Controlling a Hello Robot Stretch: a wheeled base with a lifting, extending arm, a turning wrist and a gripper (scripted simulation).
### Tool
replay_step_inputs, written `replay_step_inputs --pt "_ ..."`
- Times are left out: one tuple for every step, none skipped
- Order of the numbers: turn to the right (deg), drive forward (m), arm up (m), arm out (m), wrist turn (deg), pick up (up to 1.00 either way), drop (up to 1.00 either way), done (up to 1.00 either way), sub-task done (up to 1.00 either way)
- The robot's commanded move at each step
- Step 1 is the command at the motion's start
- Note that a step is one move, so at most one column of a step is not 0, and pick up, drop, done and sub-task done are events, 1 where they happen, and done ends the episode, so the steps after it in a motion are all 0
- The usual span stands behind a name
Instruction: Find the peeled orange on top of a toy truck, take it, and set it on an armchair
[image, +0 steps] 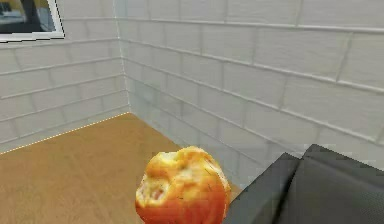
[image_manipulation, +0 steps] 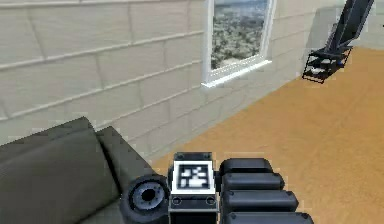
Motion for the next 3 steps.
replay_step_inputs --pt "-27.0 0.0 0.0 0.0 0.0 0.0 0.0 0.0 0.0" --pt "0.0 0.0 0.0 0.3 0.0 0.0 0.0 0.0 0.0" --pt "0.0 0.0 0.0 0.0 45.0 0.0 0.0 0.0 0.0"
